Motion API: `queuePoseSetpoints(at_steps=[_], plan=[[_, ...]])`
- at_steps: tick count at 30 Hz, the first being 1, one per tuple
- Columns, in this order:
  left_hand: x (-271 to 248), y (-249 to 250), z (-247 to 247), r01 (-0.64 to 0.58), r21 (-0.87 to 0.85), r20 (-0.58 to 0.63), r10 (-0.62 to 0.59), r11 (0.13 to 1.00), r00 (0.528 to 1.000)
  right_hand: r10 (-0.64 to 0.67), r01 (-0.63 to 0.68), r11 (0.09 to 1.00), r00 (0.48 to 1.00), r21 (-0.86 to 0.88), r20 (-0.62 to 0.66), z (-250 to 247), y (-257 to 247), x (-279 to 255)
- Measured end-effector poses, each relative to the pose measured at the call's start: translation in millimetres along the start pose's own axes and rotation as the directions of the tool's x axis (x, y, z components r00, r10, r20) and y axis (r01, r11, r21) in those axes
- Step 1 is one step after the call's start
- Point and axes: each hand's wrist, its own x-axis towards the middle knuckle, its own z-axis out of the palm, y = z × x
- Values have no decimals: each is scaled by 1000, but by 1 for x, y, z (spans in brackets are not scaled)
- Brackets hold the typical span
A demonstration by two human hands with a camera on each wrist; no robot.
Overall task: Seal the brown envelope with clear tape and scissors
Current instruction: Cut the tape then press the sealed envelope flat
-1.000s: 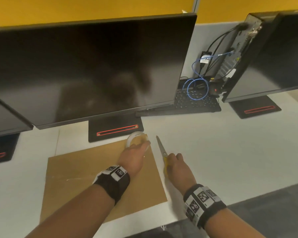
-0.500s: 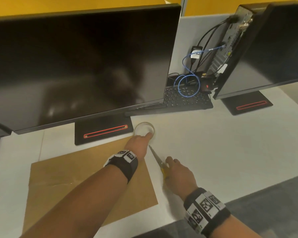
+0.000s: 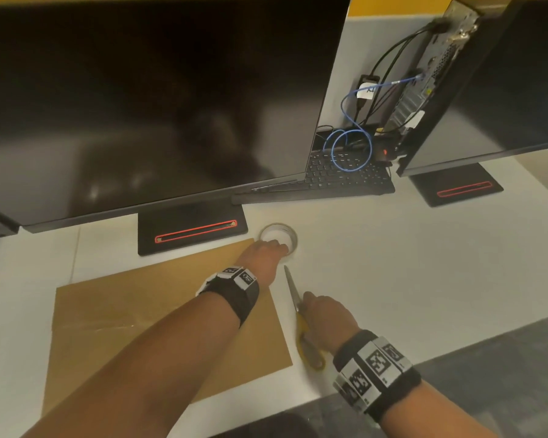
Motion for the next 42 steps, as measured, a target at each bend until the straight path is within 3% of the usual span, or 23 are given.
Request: queuePoseSetpoints(at_steps=[4, 8, 12, 16, 20, 22, 24, 28, 32, 34, 38, 42], plan=[[-20, -8, 2, 25, -87, -84, -32, 996, 996, 2, -2, 1000, 1000, -17, 15, -11, -6, 4], [-64, -20, 2, 39, -137, -139, -59, 990, 989, -70, 63, 997, 984, -46, -166, -24, -34, 8], [-120, -38, 9, 159, -120, -37, -164, 980, 986, -316, 301, 949, 920, -99, -232, -20, -87, 14], [-172, -64, 15, 273, -31, 55, -271, 962, 961, -495, 484, 869, 855, -104, -152, 9, -143, 29], [-211, -88, 13, 300, 0, 110, -298, 954, 948, -600, 602, 799, 796, -11, -79, 41, -187, 36], [-228, -99, 16, 313, 16, 152, -312, 950, 938, -601, 601, 799, 799, 13, -13, 58, -200, 35], [-241, -110, 26, 305, 37, 200, -306, 952, 931, -574, 578, 813, 816, -71, 72, 75, -205, 37], [-249, -121, 39, 281, 3, 231, -274, 960, 934, -541, 551, 803, 834, -228, 111, 99, -201, 48], [-247, -123, 46, 322, -1, 226, -313, 947, 922, -491, 512, 826, 859, -234, 147, 91, -202, 43], [-248, -127, 50, 399, 3, 216, -390, 917, 895, -478, 500, 827, 866, -256, 147, 88, -204, 39], [-258, -144, 54, 586, -23, 218, -568, 810, 794, -458, 482, 841, 876, -246, 151, 89, -205, 36], [-264, -156, 49, 668, -32, 273, -636, 743, 722, -462, 487, 839, 873, -243, 155, 88, -207, 34]])
